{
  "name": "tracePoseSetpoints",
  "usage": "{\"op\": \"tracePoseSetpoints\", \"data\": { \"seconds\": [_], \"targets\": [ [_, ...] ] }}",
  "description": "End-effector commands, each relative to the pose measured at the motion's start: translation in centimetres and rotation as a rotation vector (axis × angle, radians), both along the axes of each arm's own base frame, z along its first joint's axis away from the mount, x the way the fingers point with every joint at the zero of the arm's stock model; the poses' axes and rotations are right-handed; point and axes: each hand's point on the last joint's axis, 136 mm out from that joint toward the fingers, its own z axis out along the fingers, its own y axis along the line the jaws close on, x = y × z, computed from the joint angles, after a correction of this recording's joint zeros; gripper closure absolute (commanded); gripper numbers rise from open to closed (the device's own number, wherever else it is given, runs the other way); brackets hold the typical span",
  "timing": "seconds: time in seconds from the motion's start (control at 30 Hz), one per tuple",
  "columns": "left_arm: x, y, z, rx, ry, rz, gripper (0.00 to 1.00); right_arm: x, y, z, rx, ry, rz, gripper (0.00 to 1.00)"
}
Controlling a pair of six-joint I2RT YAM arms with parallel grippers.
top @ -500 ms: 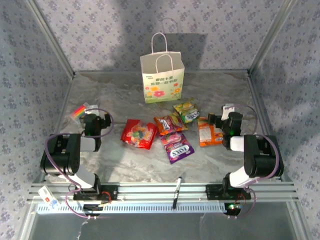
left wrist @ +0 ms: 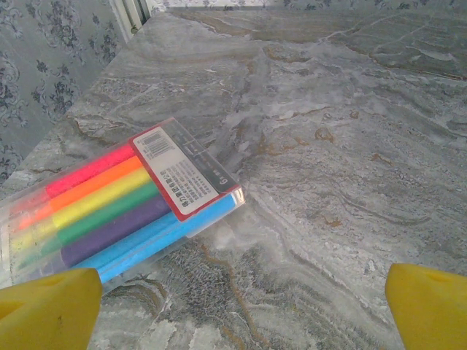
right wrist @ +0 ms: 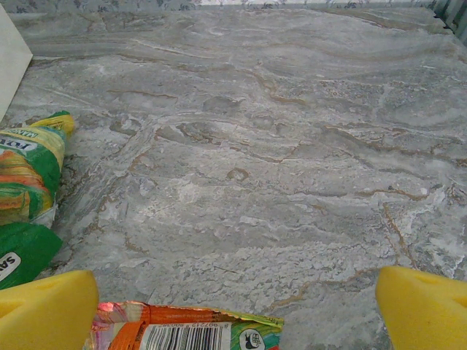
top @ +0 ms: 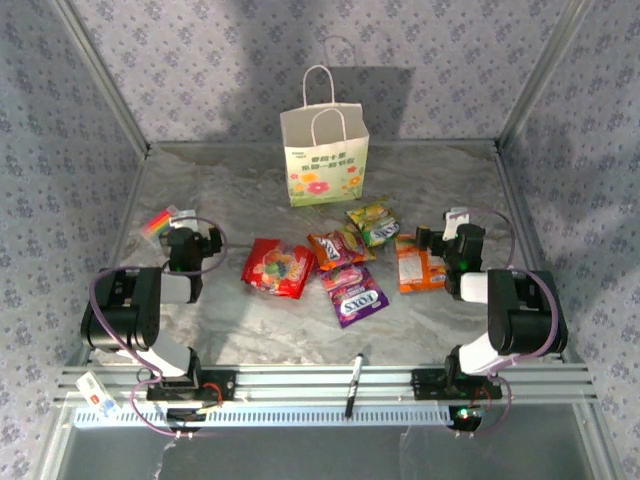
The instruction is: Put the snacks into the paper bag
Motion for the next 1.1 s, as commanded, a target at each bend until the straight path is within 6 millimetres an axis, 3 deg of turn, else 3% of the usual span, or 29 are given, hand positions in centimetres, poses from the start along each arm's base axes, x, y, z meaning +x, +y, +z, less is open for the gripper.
{"op": "tracePoseSetpoints", "data": {
  "seconds": [0.0, 0.83, 1.07],
  "targets": [
    [0.6, -0.2, 1.1, -0.017, -0.038, -0.006, 0.00, 0.2, 0.0, 0.2, -0.011, -0.018, 0.012, 0.00],
    [0.6, -0.3, 1.1, -0.014, -0.038, -0.008, 0.00, 0.2, -0.5, 0.2, -0.013, -0.012, -0.018, 0.00],
    [0.2, 0.2, 2.6, 0.021, -0.033, 0.046, 0.00, 0.2, -1.5, 1.6, 0.001, -0.004, -0.073, 0.00]
  ]
}}
